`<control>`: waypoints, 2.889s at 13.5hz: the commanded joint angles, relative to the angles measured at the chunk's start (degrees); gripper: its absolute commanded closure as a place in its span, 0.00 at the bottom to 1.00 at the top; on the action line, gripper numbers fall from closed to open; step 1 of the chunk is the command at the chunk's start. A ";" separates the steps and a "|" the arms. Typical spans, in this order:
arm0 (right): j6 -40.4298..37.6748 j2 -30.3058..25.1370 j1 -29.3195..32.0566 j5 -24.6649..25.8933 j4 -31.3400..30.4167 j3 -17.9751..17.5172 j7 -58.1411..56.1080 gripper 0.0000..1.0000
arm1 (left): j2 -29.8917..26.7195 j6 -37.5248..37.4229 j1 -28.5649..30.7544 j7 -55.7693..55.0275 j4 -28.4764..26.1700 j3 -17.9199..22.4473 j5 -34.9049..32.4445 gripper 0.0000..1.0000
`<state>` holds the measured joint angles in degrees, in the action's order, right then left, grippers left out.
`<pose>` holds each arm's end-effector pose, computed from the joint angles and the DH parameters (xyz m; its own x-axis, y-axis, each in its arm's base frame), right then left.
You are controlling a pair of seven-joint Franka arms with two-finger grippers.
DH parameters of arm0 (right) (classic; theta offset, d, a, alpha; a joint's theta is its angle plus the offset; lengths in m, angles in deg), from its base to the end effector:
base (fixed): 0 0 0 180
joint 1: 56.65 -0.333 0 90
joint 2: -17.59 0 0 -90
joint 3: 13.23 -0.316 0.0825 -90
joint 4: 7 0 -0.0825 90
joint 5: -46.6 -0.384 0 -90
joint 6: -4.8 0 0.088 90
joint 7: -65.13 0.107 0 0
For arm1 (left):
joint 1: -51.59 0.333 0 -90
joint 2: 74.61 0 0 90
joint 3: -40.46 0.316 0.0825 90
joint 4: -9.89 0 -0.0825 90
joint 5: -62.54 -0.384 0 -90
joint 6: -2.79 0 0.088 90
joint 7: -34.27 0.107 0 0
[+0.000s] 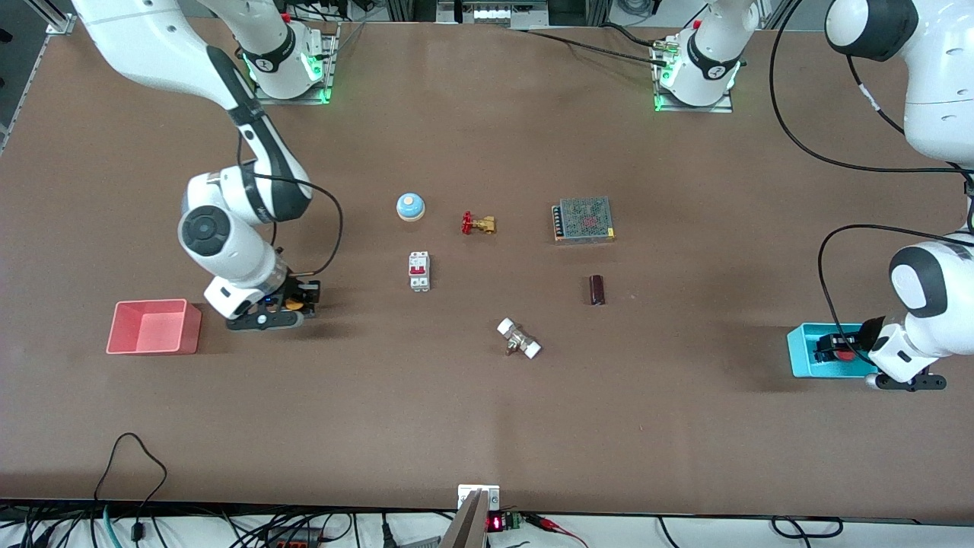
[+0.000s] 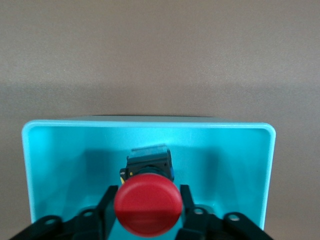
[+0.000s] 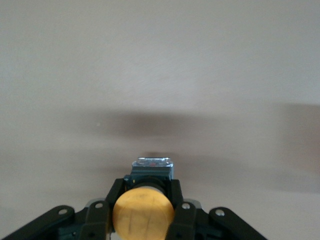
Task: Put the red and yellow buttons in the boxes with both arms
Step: 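Carry the yellow button toward the pink box while the left gripper releases the red button, then lower the yellow button into the pink box while the left gripper withdraws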
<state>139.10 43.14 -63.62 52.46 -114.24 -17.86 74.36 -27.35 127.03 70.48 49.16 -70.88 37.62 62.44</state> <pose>0.6273 0.1240 0.2784 0.9940 0.1038 0.0335 0.1026 -0.9941 0.0354 0.6921 0.2062 0.2032 0.9980 0.0325 -0.0542 0.0353 -0.9981 0.0506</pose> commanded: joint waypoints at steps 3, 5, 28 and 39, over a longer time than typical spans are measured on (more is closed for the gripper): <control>-11.60 -9.20 12.40 -0.23 4.05 0.15 -21.23 0.80 | -2.76 -0.23 0.01 0.23 -0.34 -0.33 -0.16 0.00; -11.17 -8.94 15.84 -0.15 6.34 1.54 -29.24 0.80 | -9.95 -0.84 -0.51 0.40 -5.08 -0.50 -0.08 0.00; 10.99 5.91 18.48 -11.13 1.69 6.39 -37.80 0.79 | -41.63 -27.91 -15.28 -18.58 -8.45 1.25 0.01 0.00; 11.34 6.35 18.84 -12.28 0.10 6.39 -37.89 0.62 | -40.92 -31.69 -15.72 -18.93 -5.98 1.17 0.10 0.00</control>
<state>149.61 49.95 -45.27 41.52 -113.41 -11.16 37.76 -68.36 96.55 54.81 30.71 -78.20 38.86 62.48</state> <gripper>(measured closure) 0.590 0.000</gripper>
